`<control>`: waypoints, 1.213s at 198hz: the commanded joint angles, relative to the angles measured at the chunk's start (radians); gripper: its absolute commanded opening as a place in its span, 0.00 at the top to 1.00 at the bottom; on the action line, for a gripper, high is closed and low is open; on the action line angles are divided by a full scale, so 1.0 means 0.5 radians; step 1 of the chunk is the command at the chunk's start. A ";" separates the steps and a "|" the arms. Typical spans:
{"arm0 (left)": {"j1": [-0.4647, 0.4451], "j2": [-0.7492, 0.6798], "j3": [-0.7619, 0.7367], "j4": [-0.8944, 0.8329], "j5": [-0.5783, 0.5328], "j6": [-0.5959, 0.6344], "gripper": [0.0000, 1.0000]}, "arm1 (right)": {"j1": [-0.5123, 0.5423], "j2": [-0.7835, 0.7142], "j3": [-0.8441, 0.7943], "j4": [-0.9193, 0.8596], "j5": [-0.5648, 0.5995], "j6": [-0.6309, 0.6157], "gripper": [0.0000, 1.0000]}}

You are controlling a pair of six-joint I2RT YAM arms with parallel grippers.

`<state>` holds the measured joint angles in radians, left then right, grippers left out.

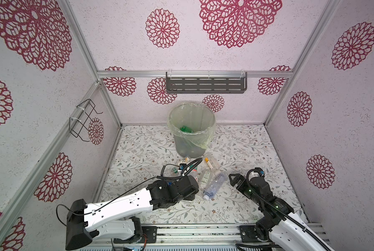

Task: Throw the plastic bottles in the bin
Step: 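Lift the green-labelled water bottle with the left gripper off the pile, then carry the water bottle with the left gripper up over the bin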

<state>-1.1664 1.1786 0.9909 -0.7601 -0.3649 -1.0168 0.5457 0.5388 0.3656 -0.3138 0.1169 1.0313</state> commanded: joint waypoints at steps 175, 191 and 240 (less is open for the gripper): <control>0.747 -0.651 0.030 0.284 -0.127 0.435 0.46 | -0.003 0.311 0.014 0.212 0.015 0.031 0.01; 0.792 -0.651 0.037 0.284 -0.120 0.447 0.46 | -0.007 0.356 0.041 0.235 0.028 0.004 0.01; 0.886 -0.650 -0.054 0.438 -0.072 0.439 0.46 | -0.008 0.484 0.156 0.238 0.045 -0.123 0.01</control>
<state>-0.7483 0.8516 0.9768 -0.6056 -0.4202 -0.8112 0.5457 0.7662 0.3874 -0.2161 0.1093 1.0210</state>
